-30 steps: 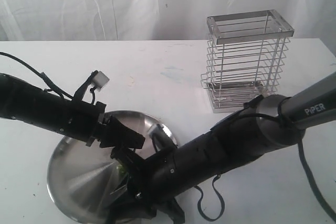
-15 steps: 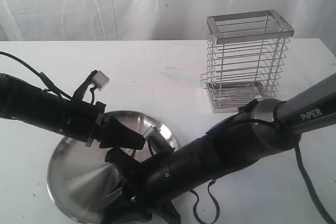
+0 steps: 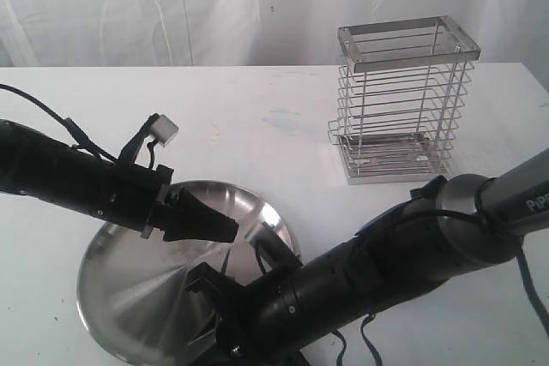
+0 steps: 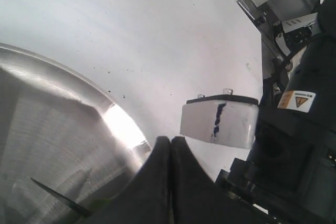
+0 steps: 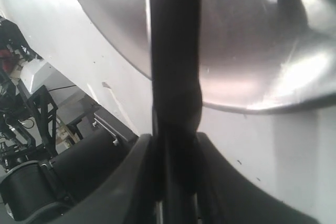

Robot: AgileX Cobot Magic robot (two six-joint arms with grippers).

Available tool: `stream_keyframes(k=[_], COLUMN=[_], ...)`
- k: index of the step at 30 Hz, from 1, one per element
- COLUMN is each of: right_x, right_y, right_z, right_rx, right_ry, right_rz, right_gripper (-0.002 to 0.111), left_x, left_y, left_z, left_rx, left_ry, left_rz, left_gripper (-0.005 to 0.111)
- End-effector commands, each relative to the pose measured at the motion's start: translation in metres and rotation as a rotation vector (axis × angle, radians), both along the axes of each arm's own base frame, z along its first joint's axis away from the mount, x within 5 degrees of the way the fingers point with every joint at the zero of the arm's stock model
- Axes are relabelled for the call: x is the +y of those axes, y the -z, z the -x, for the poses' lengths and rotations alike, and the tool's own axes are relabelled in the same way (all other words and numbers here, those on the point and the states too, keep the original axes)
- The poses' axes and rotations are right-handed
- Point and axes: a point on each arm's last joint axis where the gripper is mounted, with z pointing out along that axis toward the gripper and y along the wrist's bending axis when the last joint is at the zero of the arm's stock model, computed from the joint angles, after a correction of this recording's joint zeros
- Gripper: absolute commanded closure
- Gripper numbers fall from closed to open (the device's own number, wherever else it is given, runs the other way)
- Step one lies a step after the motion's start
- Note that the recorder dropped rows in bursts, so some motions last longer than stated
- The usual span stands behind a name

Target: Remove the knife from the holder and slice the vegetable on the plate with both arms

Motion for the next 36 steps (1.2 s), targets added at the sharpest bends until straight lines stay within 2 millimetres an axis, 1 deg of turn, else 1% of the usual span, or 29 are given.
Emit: stream_keyframes(k=[1,7,12,18,25,30,36], right_x=[0.0,0.001,0.001,0.001,0.001,0.001,0.002], right_y=[0.001,0.001,0.004,0.006,0.006,0.006,0.002], right_z=[0.003,0.002,0.002,0.002,0.002,0.003,0.005], right_rx=[-0.01,-0.008,-0.001,0.003,0.001,0.0,0.014], right_ry=[-0.029,-0.02,-0.021,-0.021,-0.026,-0.031,-0.059], right_rz=[-0.015,-0.02,-0.013,-0.009,-0.014,-0.02,-0.061], right_gripper=[0.108,0.108,0.108,0.108,0.108,0.108,0.108], left_x=[-0.002,-0.002,0.0,0.005,0.003,-0.006,-0.016], left_y=[-0.003,-0.001,0.003,0.023,0.036,0.048,0.063], left_z=[0.001,0.002,0.008,0.014,0.01,0.012,0.015], left_rx=[-0.005,-0.003,0.024,0.049,0.058,0.08,0.076], left_ry=[0.004,0.028,0.068,-0.001,-0.029,-0.017,-0.022], left_rz=[0.02,0.006,-0.025,-0.132,-0.089,-0.117,-0.236], left_gripper=[0.107,0.107,0.107,0.107,0.107,0.107,0.107])
